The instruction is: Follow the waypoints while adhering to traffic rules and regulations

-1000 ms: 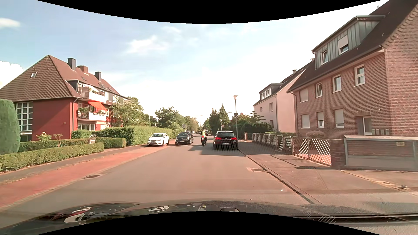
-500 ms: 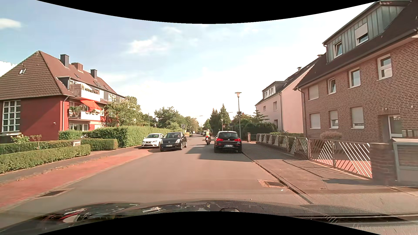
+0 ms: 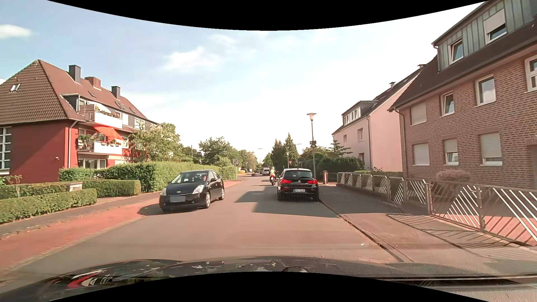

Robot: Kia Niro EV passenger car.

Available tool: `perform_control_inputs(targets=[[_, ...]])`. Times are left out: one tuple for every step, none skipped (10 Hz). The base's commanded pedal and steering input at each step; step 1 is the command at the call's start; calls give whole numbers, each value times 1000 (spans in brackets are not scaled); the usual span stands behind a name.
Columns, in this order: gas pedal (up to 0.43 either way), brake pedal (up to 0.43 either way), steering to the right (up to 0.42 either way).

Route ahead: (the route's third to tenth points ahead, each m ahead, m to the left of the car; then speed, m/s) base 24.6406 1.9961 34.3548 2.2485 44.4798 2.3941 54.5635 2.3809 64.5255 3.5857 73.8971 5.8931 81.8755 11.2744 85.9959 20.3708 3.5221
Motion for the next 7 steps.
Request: perform_control_inputs(targets=[[138,0,-72],[150,0,-79],[150,0,-89],[157,0,-105],[157,0,-121],[169,0,-138],[169,0,-152]])
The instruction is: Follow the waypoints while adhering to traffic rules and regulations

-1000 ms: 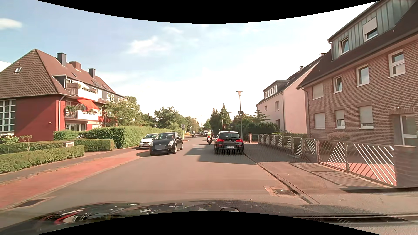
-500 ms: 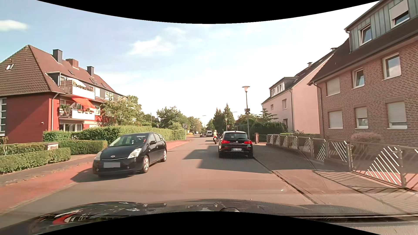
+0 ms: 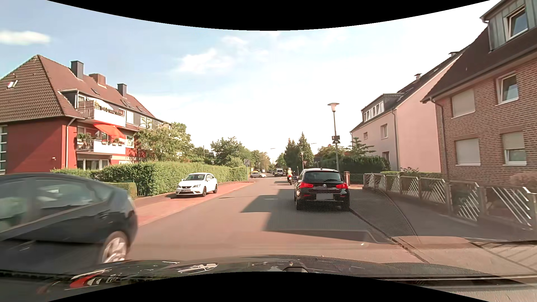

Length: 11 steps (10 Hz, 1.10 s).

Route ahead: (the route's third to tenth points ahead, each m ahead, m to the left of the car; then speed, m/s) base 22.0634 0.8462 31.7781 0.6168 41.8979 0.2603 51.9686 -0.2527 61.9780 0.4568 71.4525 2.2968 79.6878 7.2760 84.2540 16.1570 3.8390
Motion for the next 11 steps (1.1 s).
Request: perform_control_inputs(targets=[[177,0,-156],[177,0,-158],[177,0,-157],[209,0,-156],[240,0,-154],[260,0,-142],[260,0,-123],[260,0,-98],[260,0,-59],[260,0,-19],[260,0,11]])
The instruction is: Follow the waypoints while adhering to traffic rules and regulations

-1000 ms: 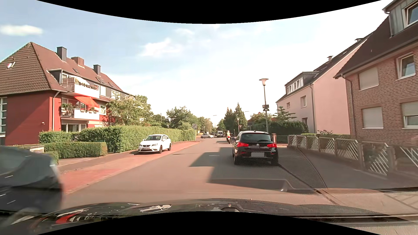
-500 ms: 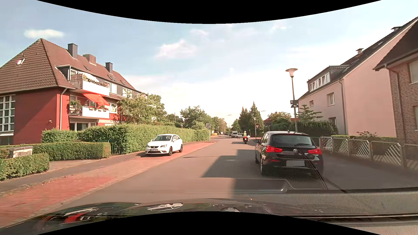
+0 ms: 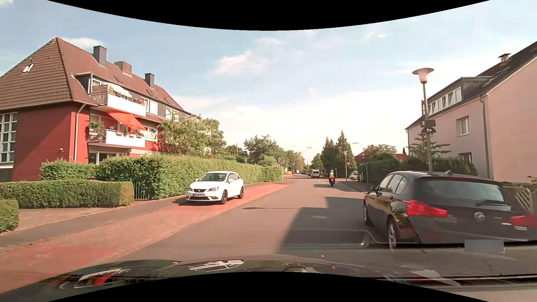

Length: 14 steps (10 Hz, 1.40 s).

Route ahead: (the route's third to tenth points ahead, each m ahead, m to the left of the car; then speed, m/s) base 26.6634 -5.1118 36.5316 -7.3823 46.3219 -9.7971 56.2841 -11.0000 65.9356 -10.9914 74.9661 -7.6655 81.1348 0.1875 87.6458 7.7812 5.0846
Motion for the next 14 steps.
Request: perform_control_inputs(targets=[[260,0,46],[287,0,69],[287,0,81],[287,0,89],[287,0,95],[287,0,104],[280,0,113],[280,0,124],[268,0,129],[248,0,132],[220,0,132],[220,0,131],[220,0,125],[220,0,111]])
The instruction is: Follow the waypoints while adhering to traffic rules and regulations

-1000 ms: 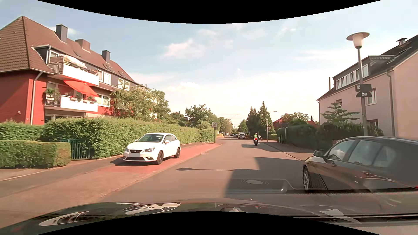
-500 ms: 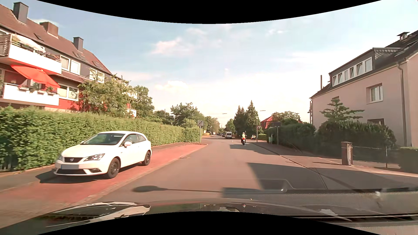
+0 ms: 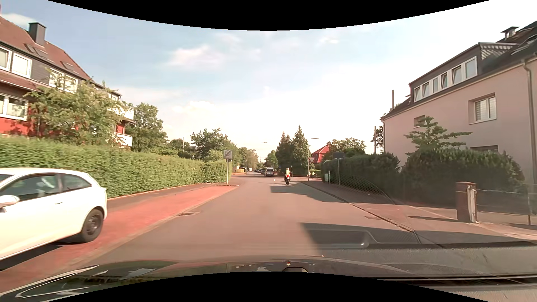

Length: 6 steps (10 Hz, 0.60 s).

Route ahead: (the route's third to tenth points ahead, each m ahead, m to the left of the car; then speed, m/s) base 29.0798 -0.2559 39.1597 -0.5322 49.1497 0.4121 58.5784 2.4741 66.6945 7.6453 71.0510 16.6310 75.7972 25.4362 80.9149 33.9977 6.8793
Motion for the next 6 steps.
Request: perform_control_inputs(targets=[[209,0,101],[209,0,95],[197,0,82],[177,0,66],[157,0,55],[138,0,45]])
